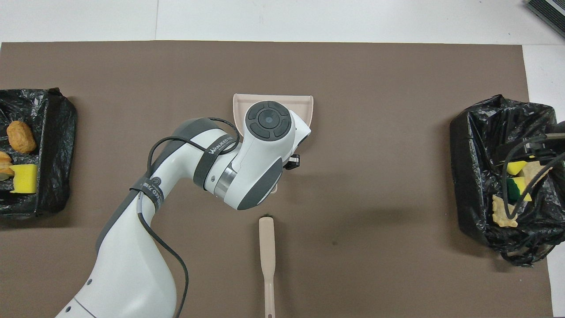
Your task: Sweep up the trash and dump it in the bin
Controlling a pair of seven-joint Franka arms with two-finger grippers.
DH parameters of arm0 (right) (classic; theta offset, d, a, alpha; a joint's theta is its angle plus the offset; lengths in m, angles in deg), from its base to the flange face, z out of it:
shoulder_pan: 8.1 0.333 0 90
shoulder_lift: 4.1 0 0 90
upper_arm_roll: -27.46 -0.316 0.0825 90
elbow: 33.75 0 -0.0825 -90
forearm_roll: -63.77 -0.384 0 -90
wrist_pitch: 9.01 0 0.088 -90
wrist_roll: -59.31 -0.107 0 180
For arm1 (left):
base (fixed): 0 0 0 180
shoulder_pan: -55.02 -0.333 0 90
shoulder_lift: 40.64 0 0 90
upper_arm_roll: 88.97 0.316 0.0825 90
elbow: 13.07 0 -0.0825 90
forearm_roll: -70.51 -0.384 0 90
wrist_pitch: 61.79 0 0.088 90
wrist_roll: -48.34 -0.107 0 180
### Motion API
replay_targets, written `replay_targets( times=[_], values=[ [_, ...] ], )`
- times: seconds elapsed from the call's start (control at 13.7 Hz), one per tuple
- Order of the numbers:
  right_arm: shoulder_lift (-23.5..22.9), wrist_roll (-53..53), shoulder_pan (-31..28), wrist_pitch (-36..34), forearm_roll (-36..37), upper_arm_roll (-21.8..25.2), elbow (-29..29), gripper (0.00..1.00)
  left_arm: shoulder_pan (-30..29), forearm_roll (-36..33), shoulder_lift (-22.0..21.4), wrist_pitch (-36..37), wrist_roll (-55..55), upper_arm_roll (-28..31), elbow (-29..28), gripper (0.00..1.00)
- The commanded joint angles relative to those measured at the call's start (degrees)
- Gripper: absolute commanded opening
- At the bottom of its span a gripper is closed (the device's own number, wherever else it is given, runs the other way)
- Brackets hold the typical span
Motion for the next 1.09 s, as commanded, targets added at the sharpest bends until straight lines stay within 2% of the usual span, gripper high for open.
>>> replay_targets(
  times=[0.0, 0.36, 0.51, 0.73, 1.02],
  values=[
    [1.22, -4.97, 0.66, -2.09, -0.08, -0.17, -1.43, 1.0, 0.29, 0.22, -0.95, 0.32, -1.78, 1.03, 1.03, 1.0],
    [1.13, -4.8, 0.74, -1.48, 0.27, -0.96, -1.34, 1.0, -2.0, -0.56, -10.17, 8.93, -3.29, 1.82, -4.15, 1.0],
    [0.78, -4.63, 1.27, -1.3, 1.32, -2.19, -1.52, 1.0, -4.18, -1.18, -15.34, 8.68, -5.47, 2.26, -9.32, 1.0],
    [0.43, -0.24, 1.97, -0.24, 2.29, -2.2, -1.69, 1.0, -10.42, -1.1, -25.36, 7.54, -13.03, 2.26, -19.68, 1.0],
    [-0.62, -1.63, 2.06, -3.58, 1.07, -2.46, -5.55, 1.0, -18.15, -1.1, -32.93, 7.09, -23.03, 2.26, -26.74, 1.0]
  ],
)
